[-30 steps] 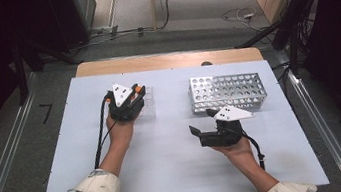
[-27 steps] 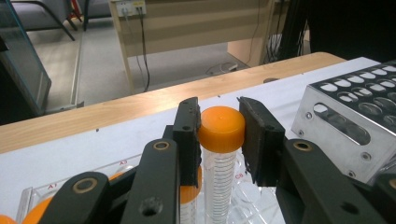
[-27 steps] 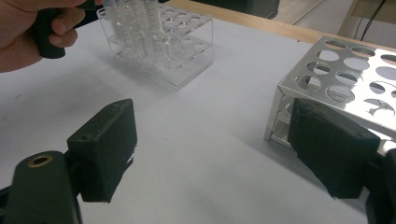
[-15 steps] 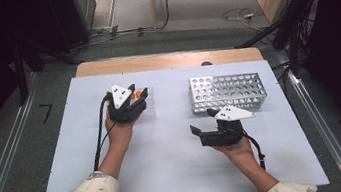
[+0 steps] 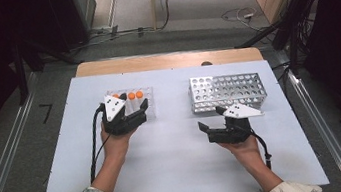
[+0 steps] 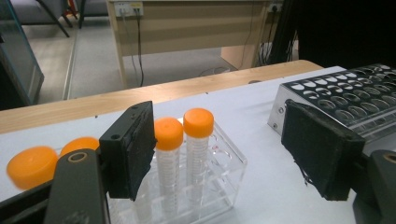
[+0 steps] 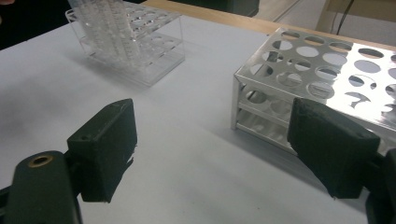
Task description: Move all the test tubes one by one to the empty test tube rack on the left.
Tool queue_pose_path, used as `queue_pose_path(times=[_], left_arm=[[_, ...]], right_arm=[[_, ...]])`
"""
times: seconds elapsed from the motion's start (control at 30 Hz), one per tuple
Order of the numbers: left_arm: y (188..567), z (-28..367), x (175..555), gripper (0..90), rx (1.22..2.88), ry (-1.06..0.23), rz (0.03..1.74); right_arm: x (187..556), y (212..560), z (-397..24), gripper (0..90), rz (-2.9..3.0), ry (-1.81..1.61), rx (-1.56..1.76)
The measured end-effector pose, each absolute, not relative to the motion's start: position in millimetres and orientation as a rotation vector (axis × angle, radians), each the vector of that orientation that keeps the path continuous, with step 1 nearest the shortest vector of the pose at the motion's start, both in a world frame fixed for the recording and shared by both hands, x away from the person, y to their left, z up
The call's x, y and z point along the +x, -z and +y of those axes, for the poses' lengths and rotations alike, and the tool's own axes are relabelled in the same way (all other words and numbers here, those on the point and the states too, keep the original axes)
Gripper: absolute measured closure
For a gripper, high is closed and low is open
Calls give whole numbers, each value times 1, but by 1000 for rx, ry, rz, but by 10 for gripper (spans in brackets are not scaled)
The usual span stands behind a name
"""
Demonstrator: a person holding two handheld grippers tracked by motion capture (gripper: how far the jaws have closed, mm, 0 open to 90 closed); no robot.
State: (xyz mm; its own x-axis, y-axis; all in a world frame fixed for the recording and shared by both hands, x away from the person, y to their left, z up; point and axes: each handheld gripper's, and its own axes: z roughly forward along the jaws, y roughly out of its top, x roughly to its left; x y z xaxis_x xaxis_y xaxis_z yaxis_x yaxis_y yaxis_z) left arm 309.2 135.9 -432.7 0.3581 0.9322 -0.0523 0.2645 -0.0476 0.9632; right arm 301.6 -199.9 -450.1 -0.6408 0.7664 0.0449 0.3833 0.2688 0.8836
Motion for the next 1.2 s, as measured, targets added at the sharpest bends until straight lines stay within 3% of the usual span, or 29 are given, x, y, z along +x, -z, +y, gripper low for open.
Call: queue_pose_path(times=[1.2], left_arm=[[465, 180, 248, 214, 1577, -797, 1239]], right_arm=[[296, 451, -265, 146, 2014, -1268, 1192]])
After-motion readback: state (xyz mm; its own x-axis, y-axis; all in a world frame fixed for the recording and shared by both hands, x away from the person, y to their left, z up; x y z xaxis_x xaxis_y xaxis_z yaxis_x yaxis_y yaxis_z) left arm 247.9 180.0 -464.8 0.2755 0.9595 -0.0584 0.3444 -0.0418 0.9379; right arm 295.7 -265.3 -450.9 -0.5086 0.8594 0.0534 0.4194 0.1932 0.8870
